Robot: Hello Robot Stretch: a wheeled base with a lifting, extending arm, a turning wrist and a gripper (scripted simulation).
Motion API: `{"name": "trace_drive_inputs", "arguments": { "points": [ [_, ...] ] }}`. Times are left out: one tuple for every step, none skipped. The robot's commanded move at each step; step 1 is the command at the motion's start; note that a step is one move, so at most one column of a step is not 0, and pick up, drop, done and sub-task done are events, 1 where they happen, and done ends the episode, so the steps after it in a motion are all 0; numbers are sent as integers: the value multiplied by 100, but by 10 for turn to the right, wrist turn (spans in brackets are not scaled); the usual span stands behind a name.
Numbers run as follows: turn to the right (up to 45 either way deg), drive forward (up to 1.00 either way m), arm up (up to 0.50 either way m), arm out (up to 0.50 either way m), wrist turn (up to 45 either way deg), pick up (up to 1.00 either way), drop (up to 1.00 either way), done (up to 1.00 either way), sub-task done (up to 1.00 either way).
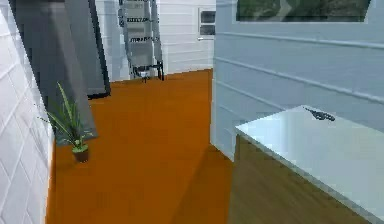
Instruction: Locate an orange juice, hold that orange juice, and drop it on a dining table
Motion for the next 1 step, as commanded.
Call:
{"name": "trace_drive_inputs", "arguments": {
  "points": [
    [450,0,0,0,0,0,0,0,0]
  ]
}}
